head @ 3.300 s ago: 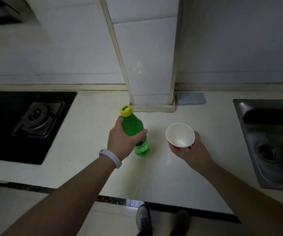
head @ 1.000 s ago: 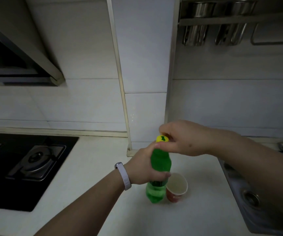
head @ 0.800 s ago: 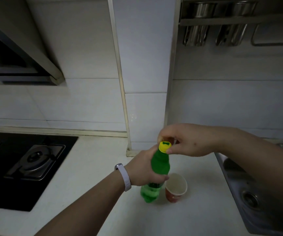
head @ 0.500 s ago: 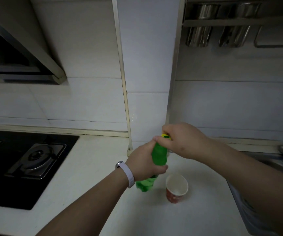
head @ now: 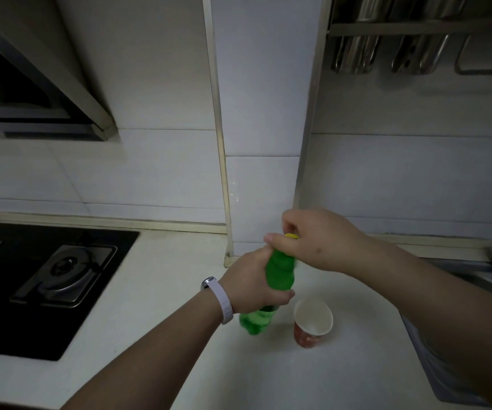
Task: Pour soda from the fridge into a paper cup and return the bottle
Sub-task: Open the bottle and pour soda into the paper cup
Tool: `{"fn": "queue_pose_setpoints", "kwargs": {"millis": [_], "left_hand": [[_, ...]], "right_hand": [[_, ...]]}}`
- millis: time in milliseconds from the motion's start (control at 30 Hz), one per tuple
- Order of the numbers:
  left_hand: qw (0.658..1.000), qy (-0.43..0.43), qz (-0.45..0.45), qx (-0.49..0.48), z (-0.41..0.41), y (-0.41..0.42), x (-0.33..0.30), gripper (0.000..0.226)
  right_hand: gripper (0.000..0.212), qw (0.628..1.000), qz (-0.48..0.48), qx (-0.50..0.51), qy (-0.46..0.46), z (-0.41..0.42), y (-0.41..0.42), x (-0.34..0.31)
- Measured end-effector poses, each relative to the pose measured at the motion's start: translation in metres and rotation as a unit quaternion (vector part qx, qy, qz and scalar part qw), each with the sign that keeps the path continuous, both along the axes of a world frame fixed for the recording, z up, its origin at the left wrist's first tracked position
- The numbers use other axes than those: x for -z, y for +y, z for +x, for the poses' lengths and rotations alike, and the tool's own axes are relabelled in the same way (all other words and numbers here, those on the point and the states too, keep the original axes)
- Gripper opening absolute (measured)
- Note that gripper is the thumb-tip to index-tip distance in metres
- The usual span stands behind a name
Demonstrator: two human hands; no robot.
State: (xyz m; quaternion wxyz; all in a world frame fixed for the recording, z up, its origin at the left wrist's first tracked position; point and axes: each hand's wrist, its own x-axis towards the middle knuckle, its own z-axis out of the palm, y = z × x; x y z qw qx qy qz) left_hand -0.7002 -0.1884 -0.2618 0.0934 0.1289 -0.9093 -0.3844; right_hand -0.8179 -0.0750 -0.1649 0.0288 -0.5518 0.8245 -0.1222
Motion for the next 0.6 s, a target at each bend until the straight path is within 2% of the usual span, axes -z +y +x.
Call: {"fn": "queue_pose_setpoints", "kwargs": {"millis": [100, 167, 200, 300, 367, 433, 500, 600], "left_hand": [[1.000, 0.008, -0.014, -0.005, 0.003, -0.002, 0.003, 0.061], [1.000, 0.009, -0.006, -0.014, 0.004, -0.003, 0.005, 0.061], [1.000, 0.009, -0.002, -0.019, 0.004, -0.004, 0.006, 0.062], [1.000, -0.001, -0.008, -0.018, 0.006, -0.005, 0.008, 0.073], [1.000, -0.004, -0.011, -0.014, 0.007, -0.006, 0.010, 0.069], [1.000, -0.003, -0.006, -0.015, 0.008, -0.008, 0.013, 0.063], [1.000, -0.010, -0.002, -0.019, 0.009, -0.010, 0.015, 0.060], [1.000, -0.023, -0.006, -0.012, 0.010, -0.011, 0.017, 0.063]], "right_hand": [[0.018, 0.992, -0.020, -0.080, -0.092, -0.001, 0.005, 0.001], [0.037, 0.984, -0.012, -0.100, -0.149, 0.000, 0.006, 0.001], [0.041, 0.986, -0.006, -0.078, -0.145, 0.000, 0.006, 0.001], [0.034, 0.998, 0.006, -0.016, -0.054, 0.001, 0.003, 0.006], [0.024, 0.996, -0.007, -0.035, -0.086, 0.003, 0.003, 0.011], [0.038, 0.991, -0.010, -0.048, -0.127, 0.006, 0.003, 0.013], [0.041, 0.994, 0.003, -0.028, -0.104, 0.007, 0.003, 0.014], [0.029, 0.998, 0.008, -0.010, -0.060, 0.006, 0.001, 0.017]]}}
